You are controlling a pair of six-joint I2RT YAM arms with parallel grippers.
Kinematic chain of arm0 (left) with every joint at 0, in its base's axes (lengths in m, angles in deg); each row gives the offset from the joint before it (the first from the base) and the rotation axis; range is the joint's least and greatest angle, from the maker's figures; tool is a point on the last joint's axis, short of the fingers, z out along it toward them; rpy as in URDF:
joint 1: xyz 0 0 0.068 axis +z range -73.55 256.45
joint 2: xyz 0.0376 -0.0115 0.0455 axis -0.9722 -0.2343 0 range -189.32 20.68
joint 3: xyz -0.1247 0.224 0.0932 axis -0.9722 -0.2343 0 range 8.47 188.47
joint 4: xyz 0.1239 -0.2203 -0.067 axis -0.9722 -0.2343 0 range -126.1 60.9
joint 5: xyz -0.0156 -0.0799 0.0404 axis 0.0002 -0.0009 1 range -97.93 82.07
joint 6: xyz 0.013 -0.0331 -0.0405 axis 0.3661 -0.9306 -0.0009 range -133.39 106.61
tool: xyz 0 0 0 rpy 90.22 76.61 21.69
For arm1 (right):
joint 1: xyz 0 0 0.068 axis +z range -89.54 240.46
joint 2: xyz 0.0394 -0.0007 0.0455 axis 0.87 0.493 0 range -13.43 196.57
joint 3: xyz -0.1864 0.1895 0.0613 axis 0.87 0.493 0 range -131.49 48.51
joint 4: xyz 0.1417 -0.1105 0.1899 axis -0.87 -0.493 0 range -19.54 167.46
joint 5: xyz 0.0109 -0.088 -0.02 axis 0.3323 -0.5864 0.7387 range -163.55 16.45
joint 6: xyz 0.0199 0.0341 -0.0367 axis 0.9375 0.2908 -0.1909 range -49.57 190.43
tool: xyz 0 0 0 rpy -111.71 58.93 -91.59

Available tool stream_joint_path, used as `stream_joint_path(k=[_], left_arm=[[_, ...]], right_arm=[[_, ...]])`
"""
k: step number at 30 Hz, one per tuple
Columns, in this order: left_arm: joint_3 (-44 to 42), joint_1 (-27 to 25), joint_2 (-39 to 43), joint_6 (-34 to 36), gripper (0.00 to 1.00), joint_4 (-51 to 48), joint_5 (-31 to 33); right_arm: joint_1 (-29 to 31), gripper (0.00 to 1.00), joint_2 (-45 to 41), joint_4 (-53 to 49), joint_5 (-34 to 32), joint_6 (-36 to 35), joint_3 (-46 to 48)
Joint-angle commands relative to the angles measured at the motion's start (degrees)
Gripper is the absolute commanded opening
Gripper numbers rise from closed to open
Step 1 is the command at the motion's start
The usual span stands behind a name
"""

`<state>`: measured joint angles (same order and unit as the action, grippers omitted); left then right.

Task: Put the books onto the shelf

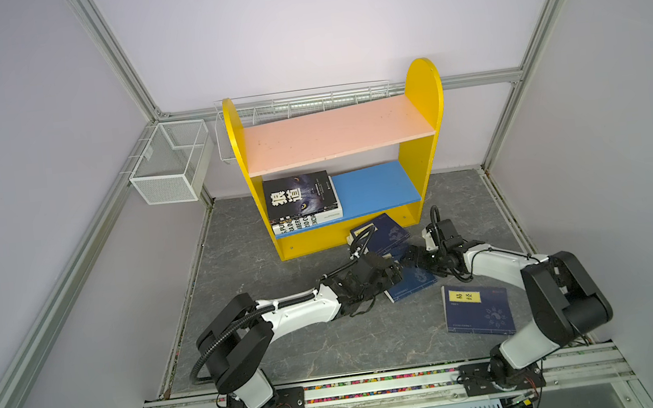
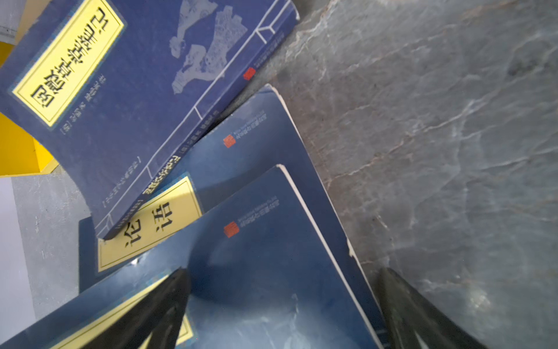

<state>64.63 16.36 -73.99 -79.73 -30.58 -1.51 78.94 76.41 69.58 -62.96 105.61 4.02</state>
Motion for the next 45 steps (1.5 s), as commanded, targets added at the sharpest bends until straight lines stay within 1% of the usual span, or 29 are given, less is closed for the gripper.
stream_joint_path(k=[1, 13, 20, 21, 29, 35, 42, 45], left_arm=[[2.4, -0.9, -1.2, 0.6, 0.93, -0.2, -1.2], [6.3, -1.2, -2.4, 3.2, 0.95, -4.7, -2.5], [9.2, -1.7, -3.3, 3.8, 0.97, -9.3, -1.9], [9.5, -1.7, -3.4, 5.6, 0.97, -9.8, -1.9], [12.1, -2.0, -4.6, 7.4, 1.00, -14.3, -2.0], [13.6, -2.1, -4.8, 8.7, 1.00, -17.9, -1.0], [13.5, -2.2, -4.7, 8.8, 1.00, -17.9, -0.9], [10.6, -2.2, -3.4, 7.9, 1.00, -12.4, -1.2]], right_arm=[[1.6, 0.99, 0.8, -0.7, 5.2, 1.5, -0.2], [2.5, 0.99, 1.4, -0.7, 5.0, 1.3, -0.6], [2.9, 0.99, 2.5, -0.3, 5.1, 1.5, -0.7], [3.0, 0.99, 2.6, -0.3, 5.1, 1.5, -0.6], [3.0, 0.99, 2.7, -0.1, 5.0, 1.5, -0.7], [3.1, 0.99, 2.5, -0.3, 4.9, 1.5, -0.8], [3.1, 0.99, 2.3, -0.3, 5.3, 1.6, -1.0], [3.1, 0.99, 2.2, -0.2, 5.6, 1.7, -1.0]])
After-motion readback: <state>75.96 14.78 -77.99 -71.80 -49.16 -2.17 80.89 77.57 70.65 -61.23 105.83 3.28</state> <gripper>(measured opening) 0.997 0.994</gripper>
